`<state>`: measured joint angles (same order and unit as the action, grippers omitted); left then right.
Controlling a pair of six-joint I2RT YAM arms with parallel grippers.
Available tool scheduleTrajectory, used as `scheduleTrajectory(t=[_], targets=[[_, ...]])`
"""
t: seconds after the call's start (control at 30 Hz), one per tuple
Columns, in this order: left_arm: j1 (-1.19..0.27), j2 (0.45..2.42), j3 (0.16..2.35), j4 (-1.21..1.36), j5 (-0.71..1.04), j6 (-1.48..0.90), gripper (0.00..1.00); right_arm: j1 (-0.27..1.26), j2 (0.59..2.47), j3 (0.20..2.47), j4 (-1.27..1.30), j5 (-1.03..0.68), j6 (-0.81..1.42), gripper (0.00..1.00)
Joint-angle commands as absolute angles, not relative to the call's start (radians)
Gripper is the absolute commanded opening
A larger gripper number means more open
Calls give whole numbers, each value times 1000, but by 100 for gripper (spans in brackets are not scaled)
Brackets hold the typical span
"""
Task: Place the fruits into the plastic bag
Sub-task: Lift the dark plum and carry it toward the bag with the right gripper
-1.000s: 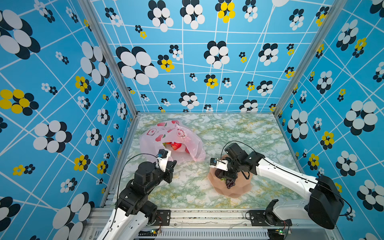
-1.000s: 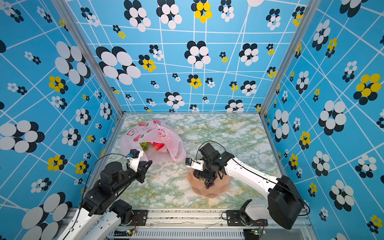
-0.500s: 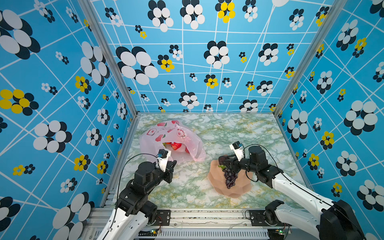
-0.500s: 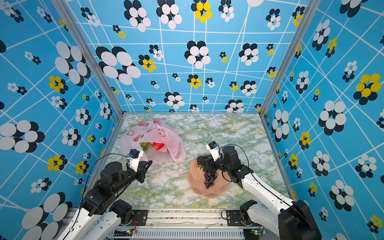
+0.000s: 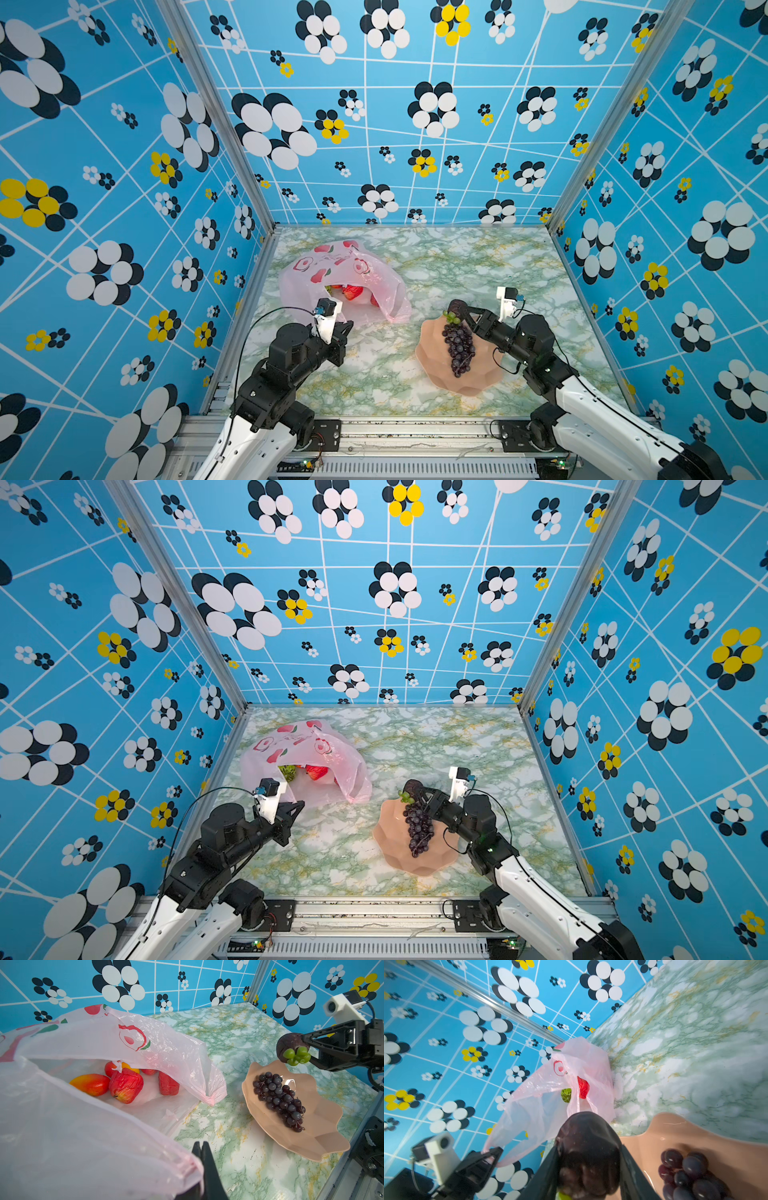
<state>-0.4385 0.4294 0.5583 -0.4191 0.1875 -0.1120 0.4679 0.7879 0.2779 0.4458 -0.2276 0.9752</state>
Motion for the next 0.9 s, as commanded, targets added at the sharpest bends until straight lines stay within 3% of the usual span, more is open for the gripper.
scheduleTrajectory(t=[0.0, 0.2, 0.87], targets=[[-436, 439, 562, -413, 203, -101, 0, 465, 718, 293, 377, -131, 1135, 45], [-436, 437, 562, -414, 203, -101, 0, 472, 641, 316, 297, -49, 1199, 45], [-436, 432, 561, -413, 202, -101, 0, 504, 644, 302, 274, -81, 1185, 44]])
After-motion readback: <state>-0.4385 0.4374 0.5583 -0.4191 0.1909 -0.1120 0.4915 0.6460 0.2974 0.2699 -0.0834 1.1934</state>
